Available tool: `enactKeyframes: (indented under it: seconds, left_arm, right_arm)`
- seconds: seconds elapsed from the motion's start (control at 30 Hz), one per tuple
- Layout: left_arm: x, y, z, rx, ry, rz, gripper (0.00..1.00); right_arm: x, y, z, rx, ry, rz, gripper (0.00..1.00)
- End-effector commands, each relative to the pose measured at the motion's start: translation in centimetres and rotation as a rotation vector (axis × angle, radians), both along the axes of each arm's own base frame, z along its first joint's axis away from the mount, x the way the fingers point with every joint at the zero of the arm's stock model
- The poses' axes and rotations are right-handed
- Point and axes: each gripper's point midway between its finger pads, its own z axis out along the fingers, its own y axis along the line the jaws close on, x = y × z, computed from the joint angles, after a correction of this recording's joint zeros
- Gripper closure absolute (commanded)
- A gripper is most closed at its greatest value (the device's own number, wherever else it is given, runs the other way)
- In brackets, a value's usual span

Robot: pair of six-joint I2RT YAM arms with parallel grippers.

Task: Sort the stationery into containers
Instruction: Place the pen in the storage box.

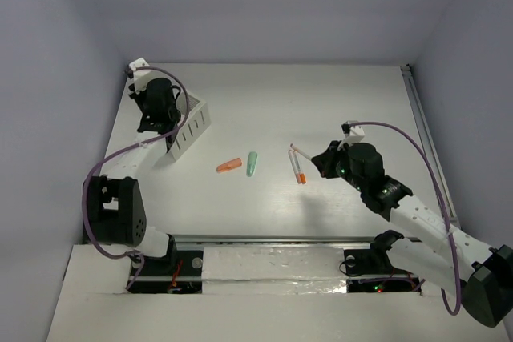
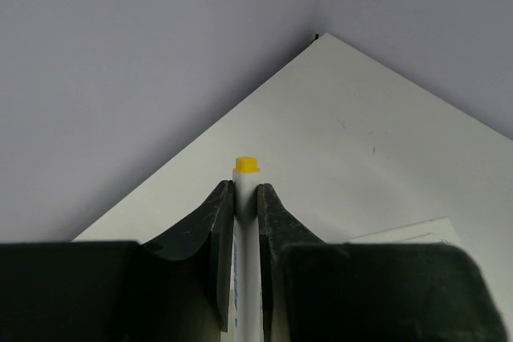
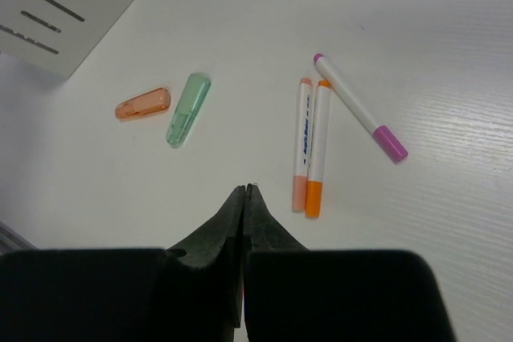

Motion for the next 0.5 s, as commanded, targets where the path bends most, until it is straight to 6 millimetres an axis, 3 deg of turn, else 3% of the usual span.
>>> enactKeyframes:
  seconds: [0.0, 0.47]
  left_arm:
    - [0.4, -0.4, 1.3, 0.056, -0.050, 0.020, 1.00]
    - [1.0, -1.4, -1.6, 0.132, 0.030, 0.034, 1.00]
  right_arm:
    - [0.9, 0.4, 1.6, 0.041, -0.054, -0.008, 1.00]
    - [0.8, 0.4, 1.8, 0.041, -0.062, -0.001, 1.00]
